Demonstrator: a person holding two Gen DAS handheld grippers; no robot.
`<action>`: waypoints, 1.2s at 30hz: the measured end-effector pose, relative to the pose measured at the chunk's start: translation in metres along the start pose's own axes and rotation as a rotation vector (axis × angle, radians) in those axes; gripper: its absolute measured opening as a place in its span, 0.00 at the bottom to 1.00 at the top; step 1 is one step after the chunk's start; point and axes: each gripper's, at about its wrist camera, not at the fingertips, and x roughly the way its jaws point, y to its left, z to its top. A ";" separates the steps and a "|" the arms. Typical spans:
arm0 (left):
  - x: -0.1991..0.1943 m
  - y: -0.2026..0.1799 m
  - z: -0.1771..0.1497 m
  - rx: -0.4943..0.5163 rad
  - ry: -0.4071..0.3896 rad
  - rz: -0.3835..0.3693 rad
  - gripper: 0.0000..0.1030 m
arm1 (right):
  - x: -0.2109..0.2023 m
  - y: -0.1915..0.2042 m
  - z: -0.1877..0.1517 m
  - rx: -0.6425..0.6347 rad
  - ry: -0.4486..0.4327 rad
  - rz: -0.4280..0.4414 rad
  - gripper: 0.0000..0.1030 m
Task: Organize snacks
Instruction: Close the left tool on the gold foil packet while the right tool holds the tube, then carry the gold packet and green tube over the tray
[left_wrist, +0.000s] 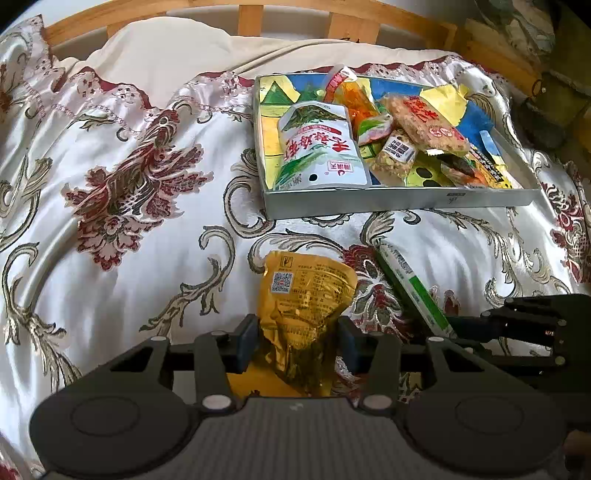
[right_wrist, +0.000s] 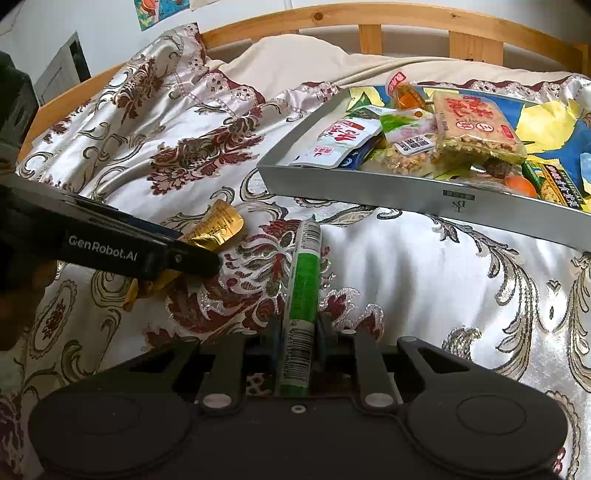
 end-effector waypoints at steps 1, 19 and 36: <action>-0.001 0.001 -0.001 -0.007 -0.004 -0.003 0.48 | -0.002 0.000 -0.001 -0.007 -0.008 -0.002 0.20; -0.022 0.020 -0.030 -0.159 -0.068 -0.142 0.48 | -0.021 0.025 -0.017 -0.293 -0.081 -0.051 0.18; -0.028 0.006 -0.014 -0.188 -0.132 -0.163 0.46 | -0.036 0.021 -0.015 -0.305 -0.166 -0.085 0.18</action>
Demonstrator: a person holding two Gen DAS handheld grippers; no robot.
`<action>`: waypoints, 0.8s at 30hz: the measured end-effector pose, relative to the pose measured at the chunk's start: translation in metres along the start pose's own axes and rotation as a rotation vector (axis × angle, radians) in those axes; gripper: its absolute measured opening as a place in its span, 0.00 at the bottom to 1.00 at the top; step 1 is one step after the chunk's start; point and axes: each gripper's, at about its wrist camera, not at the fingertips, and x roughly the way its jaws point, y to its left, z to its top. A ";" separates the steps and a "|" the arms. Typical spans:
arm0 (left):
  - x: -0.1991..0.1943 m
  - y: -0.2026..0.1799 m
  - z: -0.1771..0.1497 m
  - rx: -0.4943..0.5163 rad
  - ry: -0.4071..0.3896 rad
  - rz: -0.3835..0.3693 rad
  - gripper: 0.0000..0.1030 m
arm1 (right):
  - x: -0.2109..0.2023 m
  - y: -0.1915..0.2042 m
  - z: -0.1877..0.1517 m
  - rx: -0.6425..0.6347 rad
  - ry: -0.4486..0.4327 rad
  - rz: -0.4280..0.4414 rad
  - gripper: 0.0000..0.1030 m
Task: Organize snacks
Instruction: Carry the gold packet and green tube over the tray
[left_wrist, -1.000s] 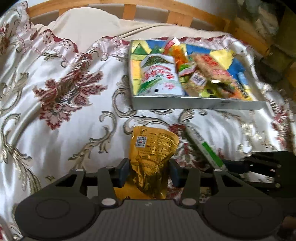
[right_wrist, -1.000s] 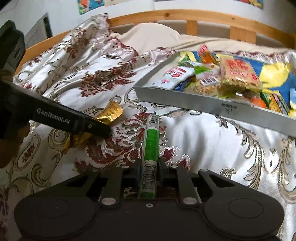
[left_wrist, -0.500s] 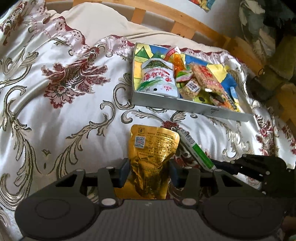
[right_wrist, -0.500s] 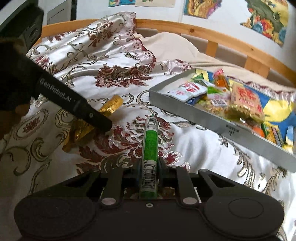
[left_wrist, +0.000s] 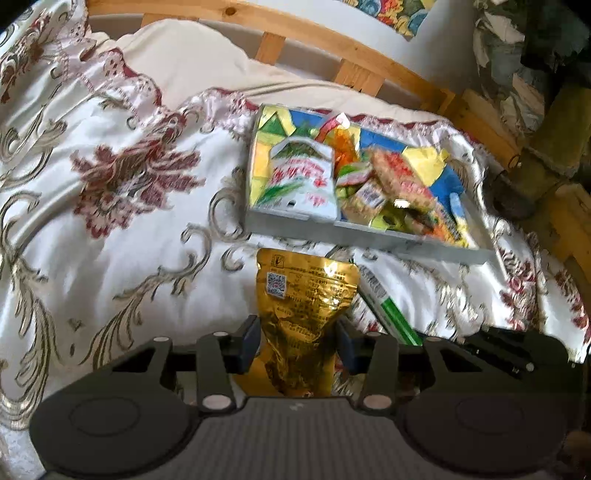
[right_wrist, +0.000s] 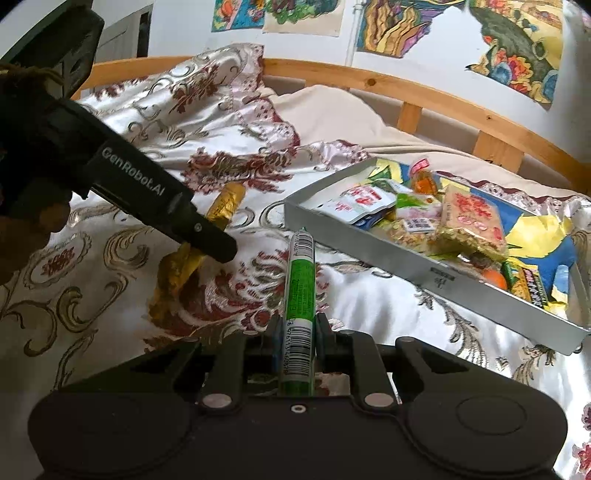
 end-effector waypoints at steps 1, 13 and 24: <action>0.000 -0.002 0.005 -0.001 -0.008 -0.005 0.46 | -0.002 -0.002 0.001 0.007 -0.007 -0.004 0.18; 0.024 -0.039 0.073 0.031 -0.100 -0.044 0.37 | -0.017 -0.043 0.024 0.069 -0.096 -0.094 0.18; 0.057 -0.035 0.045 0.128 -0.014 0.037 0.67 | -0.013 -0.057 0.005 0.120 -0.044 -0.110 0.18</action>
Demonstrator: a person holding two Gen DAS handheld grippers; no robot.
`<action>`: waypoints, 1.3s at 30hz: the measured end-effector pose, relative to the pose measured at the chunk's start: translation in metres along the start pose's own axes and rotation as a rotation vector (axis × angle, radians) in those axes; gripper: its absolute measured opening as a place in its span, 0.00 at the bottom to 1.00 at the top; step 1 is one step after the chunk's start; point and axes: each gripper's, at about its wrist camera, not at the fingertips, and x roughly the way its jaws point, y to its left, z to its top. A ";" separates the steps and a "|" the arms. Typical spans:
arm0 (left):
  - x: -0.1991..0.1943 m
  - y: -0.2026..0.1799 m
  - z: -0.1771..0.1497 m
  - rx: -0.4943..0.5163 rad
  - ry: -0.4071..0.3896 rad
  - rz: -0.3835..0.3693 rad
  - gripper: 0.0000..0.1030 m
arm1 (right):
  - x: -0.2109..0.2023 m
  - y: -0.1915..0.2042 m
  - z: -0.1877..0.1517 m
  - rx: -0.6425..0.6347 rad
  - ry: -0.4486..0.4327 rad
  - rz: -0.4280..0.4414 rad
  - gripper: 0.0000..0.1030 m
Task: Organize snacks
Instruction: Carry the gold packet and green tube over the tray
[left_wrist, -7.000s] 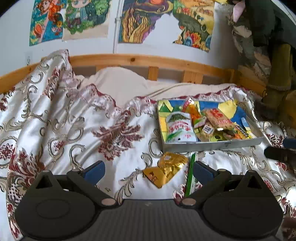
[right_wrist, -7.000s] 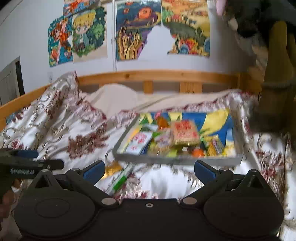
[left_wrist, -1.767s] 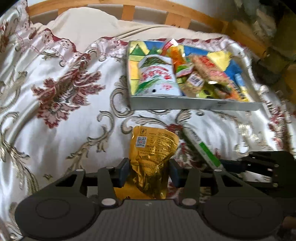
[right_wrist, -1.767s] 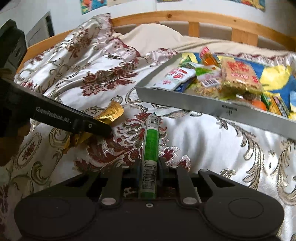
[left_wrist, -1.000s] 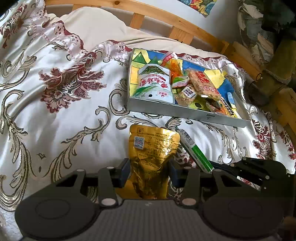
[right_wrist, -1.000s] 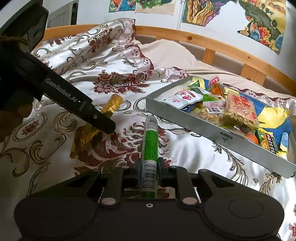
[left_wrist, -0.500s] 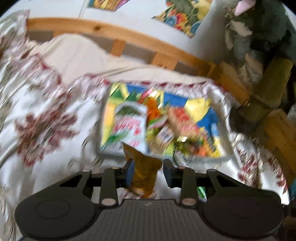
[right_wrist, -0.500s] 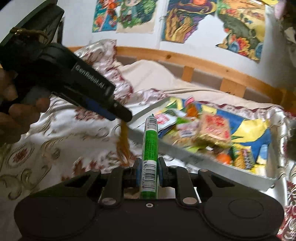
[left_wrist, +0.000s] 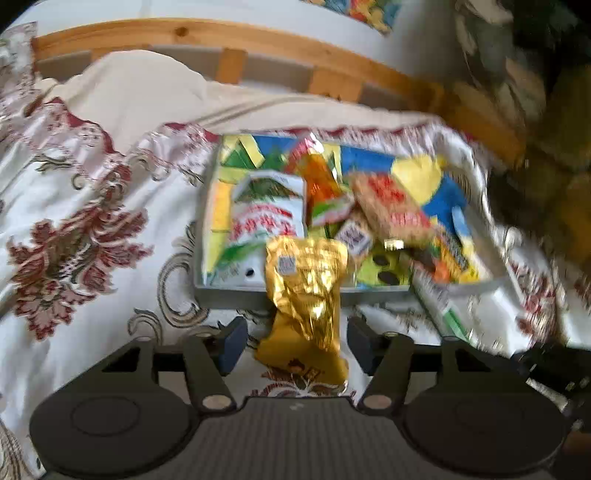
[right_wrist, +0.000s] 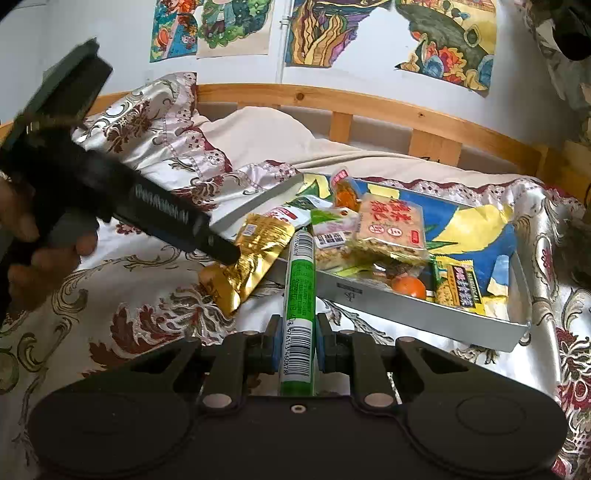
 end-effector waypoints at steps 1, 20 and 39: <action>0.004 -0.002 -0.001 0.008 0.010 0.005 0.68 | 0.000 -0.001 0.000 0.002 -0.001 -0.004 0.18; 0.004 -0.027 0.025 0.023 -0.012 -0.038 0.44 | -0.006 -0.026 0.005 0.020 -0.035 -0.082 0.18; 0.039 -0.089 0.128 -0.005 -0.104 -0.084 0.45 | 0.034 -0.125 0.067 0.155 -0.080 -0.244 0.19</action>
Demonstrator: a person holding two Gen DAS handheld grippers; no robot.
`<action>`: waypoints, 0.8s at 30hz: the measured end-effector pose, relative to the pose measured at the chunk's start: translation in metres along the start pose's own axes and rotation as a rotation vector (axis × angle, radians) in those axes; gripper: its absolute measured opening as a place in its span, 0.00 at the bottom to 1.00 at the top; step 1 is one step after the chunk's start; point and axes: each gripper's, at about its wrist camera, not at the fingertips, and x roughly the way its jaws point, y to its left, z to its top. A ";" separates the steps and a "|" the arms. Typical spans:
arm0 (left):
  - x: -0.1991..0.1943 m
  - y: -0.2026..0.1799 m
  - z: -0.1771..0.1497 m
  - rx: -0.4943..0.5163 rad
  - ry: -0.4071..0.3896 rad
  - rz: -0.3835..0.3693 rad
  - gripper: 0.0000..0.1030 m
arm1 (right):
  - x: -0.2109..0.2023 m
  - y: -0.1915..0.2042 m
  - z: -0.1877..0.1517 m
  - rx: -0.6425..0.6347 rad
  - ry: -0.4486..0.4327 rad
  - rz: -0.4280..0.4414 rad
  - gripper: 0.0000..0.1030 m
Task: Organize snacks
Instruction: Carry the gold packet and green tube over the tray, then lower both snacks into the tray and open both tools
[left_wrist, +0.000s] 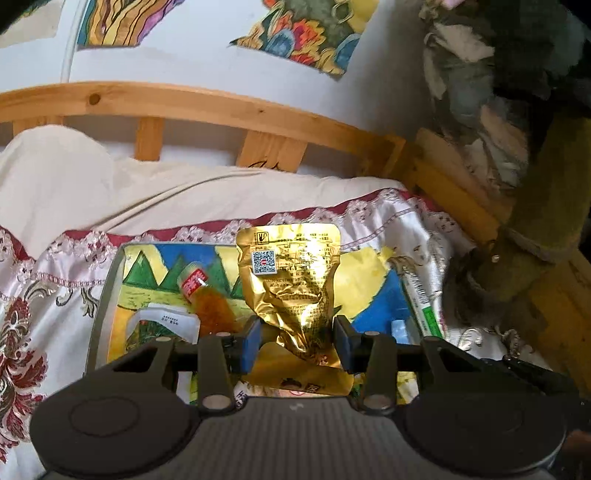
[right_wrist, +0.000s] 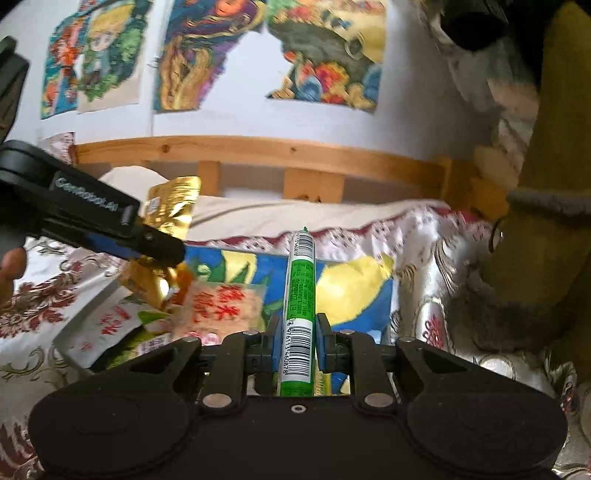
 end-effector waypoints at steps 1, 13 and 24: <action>0.002 0.002 -0.001 -0.003 0.006 0.007 0.45 | 0.004 -0.002 -0.001 0.008 0.009 -0.003 0.19; 0.024 0.028 -0.019 -0.041 0.088 0.075 0.45 | 0.036 0.000 -0.021 0.024 0.132 0.003 0.19; 0.027 0.037 -0.023 -0.071 0.117 0.091 0.45 | 0.041 0.002 -0.024 0.019 0.147 0.002 0.19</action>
